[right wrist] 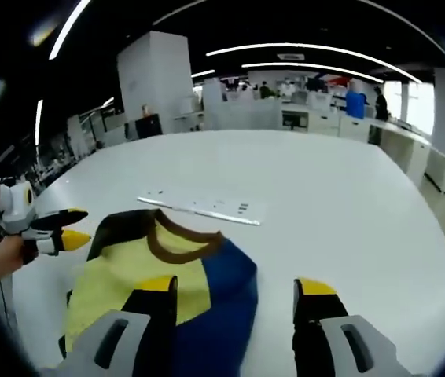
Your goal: Fold the garment on the visible template until the final outline fits inside the template.
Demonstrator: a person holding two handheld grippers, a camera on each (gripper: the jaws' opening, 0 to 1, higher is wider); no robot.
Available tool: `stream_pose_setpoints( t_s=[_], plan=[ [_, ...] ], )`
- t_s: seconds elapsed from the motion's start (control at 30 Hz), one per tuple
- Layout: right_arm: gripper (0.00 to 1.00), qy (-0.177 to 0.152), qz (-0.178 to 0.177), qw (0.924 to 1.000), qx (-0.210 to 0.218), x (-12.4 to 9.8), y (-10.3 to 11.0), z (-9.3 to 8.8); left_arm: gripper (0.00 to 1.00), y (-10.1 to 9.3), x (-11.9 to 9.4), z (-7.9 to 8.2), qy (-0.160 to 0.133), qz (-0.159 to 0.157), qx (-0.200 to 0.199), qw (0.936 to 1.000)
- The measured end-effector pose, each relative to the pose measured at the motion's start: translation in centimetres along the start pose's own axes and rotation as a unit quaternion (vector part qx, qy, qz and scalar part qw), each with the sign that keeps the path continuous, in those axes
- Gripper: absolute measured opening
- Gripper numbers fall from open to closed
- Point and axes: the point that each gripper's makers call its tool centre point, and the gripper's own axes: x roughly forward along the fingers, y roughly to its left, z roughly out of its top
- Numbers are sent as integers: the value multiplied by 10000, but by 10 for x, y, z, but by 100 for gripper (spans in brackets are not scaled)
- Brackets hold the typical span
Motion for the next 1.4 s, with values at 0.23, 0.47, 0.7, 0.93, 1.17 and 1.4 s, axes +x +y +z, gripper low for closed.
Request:
stream_pose_setpoints(
  t_s=[0.23, 0.47, 0.7, 0.93, 1.17, 1.4],
  plan=[
    [57, 3, 393, 9991, 147, -30, 21, -12, 72, -14, -27, -4, 30, -292, 151, 9995],
    [55, 183, 583, 9981, -81, -52, 34, -37, 70, -33, -49, -14, 123, -476, 412, 9979],
    [49, 411, 695, 9957, -452, -67, 45, -61, 69, -58, -71, -30, 240, -810, 638, 9944],
    [42, 594, 629, 9929, -819, -72, 47, -80, 67, -72, -85, -37, 266, -876, 684, 9934],
    [34, 710, 396, 9898, -1174, -71, 38, -105, 66, -95, -97, -61, 408, -1100, 805, 9898],
    [23, 664, 125, 9901, -1229, -66, 25, -115, 59, -111, -107, -94, 670, -1106, 721, 9890]
  ],
)
